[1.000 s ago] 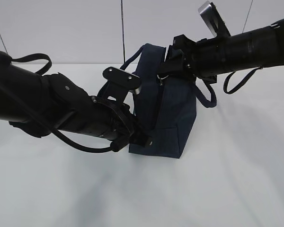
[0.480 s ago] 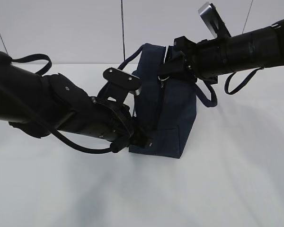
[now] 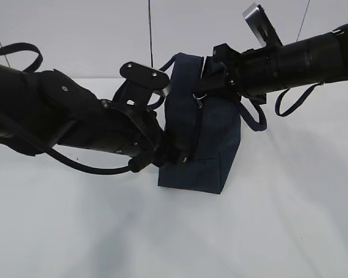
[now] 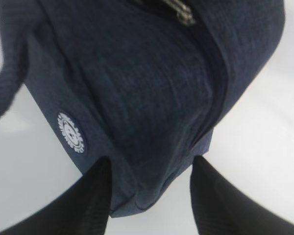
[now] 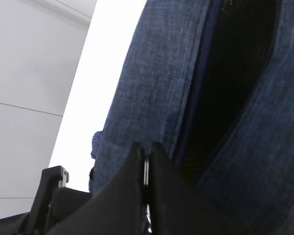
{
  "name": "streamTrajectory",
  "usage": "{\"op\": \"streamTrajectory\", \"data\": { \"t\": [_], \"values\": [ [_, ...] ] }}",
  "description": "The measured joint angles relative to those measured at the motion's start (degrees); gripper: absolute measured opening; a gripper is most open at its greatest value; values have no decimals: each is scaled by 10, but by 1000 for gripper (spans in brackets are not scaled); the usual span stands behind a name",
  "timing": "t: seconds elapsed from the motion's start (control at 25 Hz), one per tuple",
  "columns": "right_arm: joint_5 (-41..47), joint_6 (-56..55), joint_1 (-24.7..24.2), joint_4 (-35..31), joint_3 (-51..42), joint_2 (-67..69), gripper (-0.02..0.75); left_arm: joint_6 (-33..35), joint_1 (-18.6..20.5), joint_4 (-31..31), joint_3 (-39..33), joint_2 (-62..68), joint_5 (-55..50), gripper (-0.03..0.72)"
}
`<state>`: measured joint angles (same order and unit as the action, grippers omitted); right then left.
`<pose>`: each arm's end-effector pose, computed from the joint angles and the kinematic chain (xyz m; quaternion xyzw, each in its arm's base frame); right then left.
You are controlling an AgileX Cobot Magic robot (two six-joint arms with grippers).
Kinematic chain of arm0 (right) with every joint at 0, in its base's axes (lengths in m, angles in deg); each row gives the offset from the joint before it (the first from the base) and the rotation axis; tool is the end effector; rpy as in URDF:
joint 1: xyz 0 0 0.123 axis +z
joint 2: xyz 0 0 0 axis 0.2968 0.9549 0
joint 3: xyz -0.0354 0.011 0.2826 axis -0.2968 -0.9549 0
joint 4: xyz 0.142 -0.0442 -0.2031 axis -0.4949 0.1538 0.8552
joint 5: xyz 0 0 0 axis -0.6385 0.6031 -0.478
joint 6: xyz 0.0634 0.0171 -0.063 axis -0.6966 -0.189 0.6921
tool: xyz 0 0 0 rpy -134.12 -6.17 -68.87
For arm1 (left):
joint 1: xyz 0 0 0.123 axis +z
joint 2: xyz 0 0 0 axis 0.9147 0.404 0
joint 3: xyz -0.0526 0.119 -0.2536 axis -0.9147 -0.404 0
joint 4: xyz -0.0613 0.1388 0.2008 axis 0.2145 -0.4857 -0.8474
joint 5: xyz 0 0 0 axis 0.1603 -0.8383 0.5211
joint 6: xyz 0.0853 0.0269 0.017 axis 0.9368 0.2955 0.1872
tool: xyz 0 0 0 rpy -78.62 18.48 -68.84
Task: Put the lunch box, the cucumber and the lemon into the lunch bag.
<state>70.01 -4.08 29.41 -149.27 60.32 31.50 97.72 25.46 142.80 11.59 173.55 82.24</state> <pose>0.3730 0.1456 0.2372 -0.0673 0.8451 0.4544 0.2734 0.2833 -0.2475 0.1862 0.2826 0.8639 -0.1755 0.3781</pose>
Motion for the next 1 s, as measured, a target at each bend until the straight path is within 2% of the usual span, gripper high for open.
{"op": "streamTrajectory", "data": {
  "t": [1.0],
  "values": [
    [11,-9,0,1,0,0,7,0,0,21,30,2,12,359]
  ]
}}
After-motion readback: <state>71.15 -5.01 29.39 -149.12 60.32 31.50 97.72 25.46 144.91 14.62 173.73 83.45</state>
